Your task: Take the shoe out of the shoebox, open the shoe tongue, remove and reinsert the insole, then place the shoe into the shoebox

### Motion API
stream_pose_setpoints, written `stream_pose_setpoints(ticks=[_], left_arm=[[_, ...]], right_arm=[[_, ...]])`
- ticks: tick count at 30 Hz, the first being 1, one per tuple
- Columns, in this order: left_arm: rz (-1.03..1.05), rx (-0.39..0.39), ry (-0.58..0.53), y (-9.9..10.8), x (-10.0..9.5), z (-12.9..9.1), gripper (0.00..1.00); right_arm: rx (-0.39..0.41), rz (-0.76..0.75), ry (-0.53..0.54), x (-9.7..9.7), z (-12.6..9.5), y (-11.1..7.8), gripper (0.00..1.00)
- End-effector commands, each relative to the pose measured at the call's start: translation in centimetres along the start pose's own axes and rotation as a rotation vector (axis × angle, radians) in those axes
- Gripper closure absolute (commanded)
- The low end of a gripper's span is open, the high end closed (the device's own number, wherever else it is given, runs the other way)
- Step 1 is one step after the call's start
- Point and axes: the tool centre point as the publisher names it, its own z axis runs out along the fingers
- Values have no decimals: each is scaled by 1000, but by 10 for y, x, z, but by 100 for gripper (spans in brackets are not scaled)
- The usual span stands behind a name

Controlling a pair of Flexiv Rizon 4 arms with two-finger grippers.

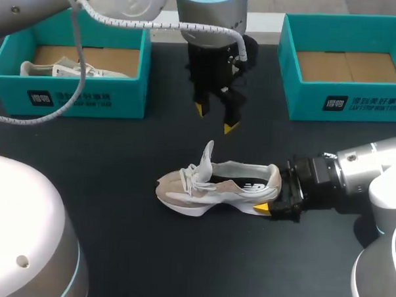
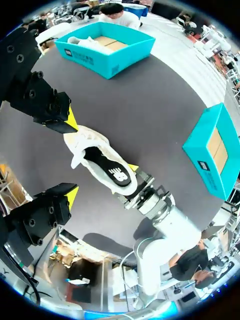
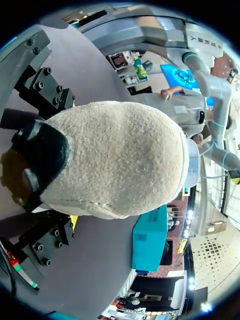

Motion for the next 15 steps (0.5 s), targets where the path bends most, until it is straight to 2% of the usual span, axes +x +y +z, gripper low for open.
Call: stream_pose_setpoints(ticks=[1, 2, 15], left_arm=[[612, -106, 154, -3, 5, -10, 100], [640, -131, 155, -1, 7, -12, 100], [640, -131, 155, -1, 7, -12, 100]], right_arm=[[0, 0, 0, 0, 2, -4, 100], [0, 0, 0, 0, 2, -4, 100], [0, 0, 0, 0, 2, -4, 100]])
